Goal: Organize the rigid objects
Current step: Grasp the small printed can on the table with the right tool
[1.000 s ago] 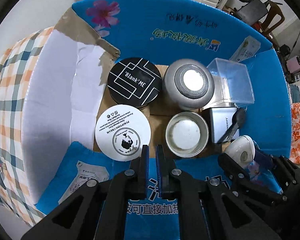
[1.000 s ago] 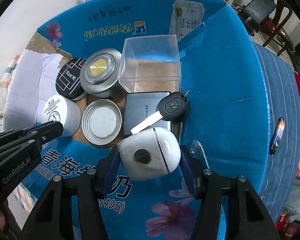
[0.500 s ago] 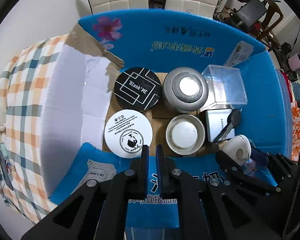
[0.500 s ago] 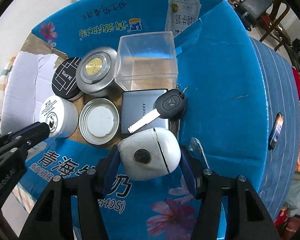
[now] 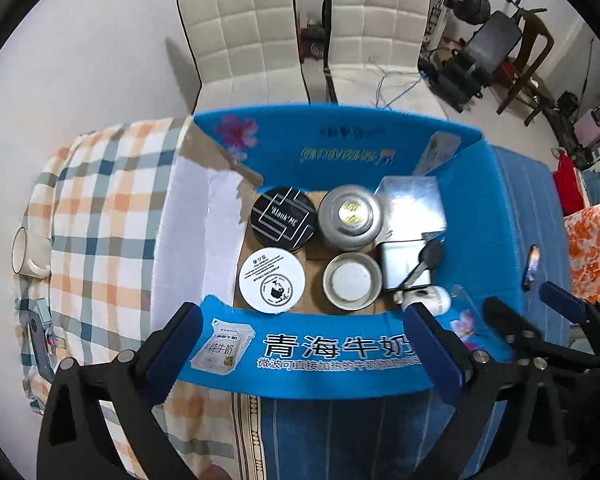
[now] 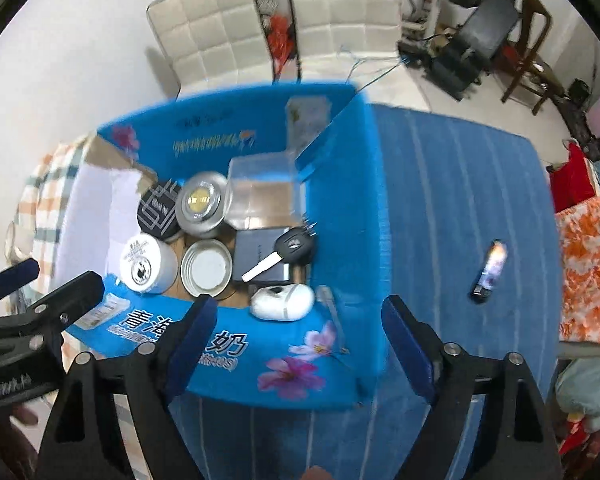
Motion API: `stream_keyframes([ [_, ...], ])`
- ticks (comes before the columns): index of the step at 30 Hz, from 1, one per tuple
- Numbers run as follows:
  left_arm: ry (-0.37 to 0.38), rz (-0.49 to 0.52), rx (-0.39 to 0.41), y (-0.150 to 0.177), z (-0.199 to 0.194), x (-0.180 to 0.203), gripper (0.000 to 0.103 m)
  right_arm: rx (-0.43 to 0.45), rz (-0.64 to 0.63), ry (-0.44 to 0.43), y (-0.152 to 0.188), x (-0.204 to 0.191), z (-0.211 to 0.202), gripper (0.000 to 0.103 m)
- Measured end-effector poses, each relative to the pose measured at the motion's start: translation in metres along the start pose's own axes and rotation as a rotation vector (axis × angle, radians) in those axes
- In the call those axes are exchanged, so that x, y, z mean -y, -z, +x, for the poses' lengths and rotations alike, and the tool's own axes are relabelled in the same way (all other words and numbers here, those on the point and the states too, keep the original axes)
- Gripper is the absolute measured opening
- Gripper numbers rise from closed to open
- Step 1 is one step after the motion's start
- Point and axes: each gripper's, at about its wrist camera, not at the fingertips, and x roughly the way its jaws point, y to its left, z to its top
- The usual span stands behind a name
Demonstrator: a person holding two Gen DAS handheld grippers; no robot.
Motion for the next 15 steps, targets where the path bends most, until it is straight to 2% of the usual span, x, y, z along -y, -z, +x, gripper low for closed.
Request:
stream_keyframes([
  [4, 0.024, 0.001, 0.044, -0.001, -0.017, 0.012, 0.103, 0.092, 0.092, 0.057, 0.010, 0.039, -0.040, 0.090],
  [7, 0.043, -0.001, 0.059, -0.007, -0.016, 0.025, 0.103, 0.134, 0.219, 0.129, 0.016, 0.083, -0.050, 0.090],
  [12, 0.077, -0.035, -0.006, -0.017, 0.031, 0.047, 0.103, 0.080, 0.411, 0.197, 0.021, 0.166, -0.011, 0.090],
  [15, 0.084, -0.037, -0.072, -0.020, 0.066, 0.060, 0.103, 0.012, 0.490, 0.192, 0.024, 0.205, 0.026, 0.090],
])
